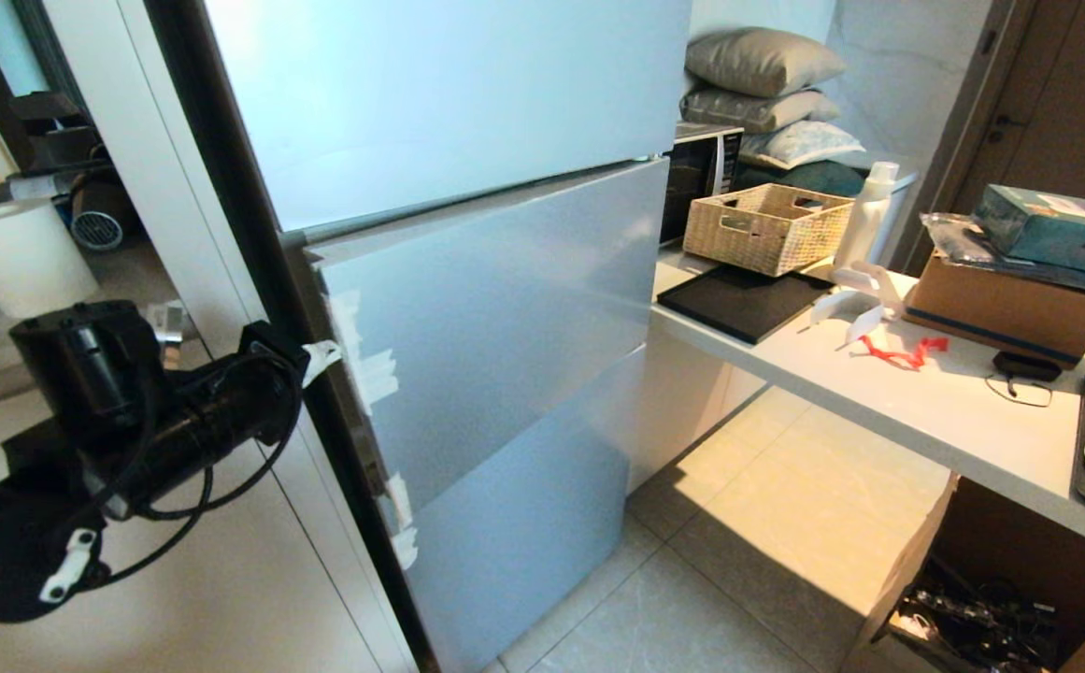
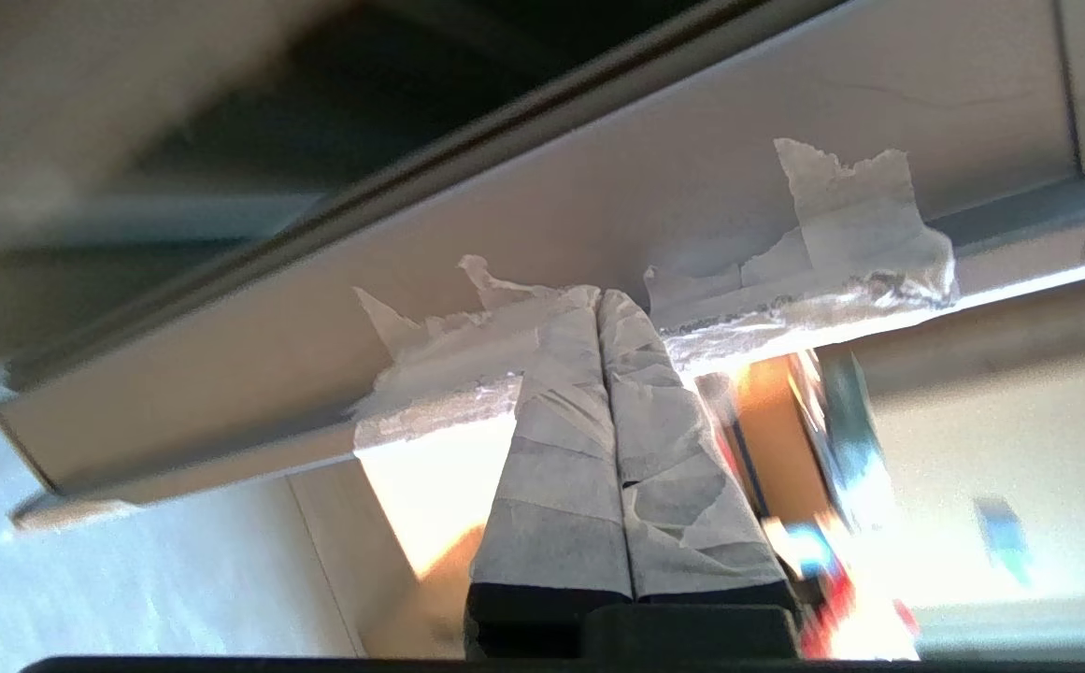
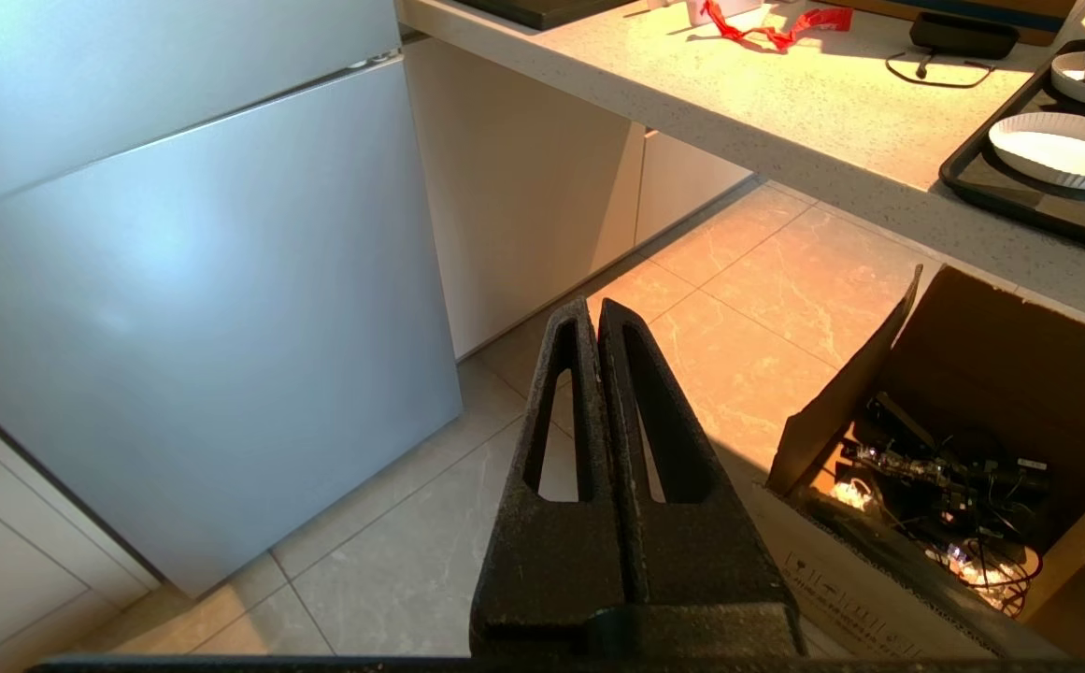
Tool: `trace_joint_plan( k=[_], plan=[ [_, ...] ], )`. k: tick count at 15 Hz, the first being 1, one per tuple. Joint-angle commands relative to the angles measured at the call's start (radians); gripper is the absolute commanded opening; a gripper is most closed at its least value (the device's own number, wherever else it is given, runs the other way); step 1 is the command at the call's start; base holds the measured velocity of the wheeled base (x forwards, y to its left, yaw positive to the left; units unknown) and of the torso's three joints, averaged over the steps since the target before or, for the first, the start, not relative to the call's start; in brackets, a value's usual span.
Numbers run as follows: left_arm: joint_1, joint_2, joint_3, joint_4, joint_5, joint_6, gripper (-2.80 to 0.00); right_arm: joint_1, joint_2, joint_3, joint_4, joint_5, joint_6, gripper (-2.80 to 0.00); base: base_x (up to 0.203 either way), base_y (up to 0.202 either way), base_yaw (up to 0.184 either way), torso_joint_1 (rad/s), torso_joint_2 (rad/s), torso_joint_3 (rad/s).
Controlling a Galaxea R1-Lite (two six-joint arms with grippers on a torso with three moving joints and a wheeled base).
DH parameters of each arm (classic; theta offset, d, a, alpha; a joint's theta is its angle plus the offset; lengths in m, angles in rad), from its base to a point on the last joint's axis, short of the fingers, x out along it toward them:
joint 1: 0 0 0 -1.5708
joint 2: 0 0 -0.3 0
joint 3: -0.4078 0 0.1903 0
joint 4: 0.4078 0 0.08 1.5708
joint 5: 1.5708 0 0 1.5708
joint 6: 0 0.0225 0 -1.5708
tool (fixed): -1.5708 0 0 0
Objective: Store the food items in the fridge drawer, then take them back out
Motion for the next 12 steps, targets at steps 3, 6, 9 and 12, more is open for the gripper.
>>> trace_joint_plan(
  k=[3,6,9,12],
  plan=[
    [-0.146,-0.142,0.132,-0.008,-0.001,-0.02,-2.8,0.0,0.001,0.0,0.0,0.0,0.0,-2.8,0.0,0.0,0.0,0.0,0.0,0.0],
    [-0.239,-0.195,0.2,-0.008,-0.001,-0.02,-2.8,0.0,0.001,0.0,0.0,0.0,0.0,-2.8,0.0,0.0,0.0,0.0,0.0,0.0],
    [-0.283,-0.296,0.262,0.0,0.001,0.0,-2.8,0.0,0.001,0.0,0.0,0.0,0.0,-2.8,0.0,0.0,0.0,0.0,0.0,0.0],
    [-0.277,-0.428,0.26,0.115,0.04,0.226,-2.8,0.0,0.001,0.0,0.0,0.0,0.0,-2.8,0.0,0.0,0.0,0.0,0.0,0.0]
  ],
)
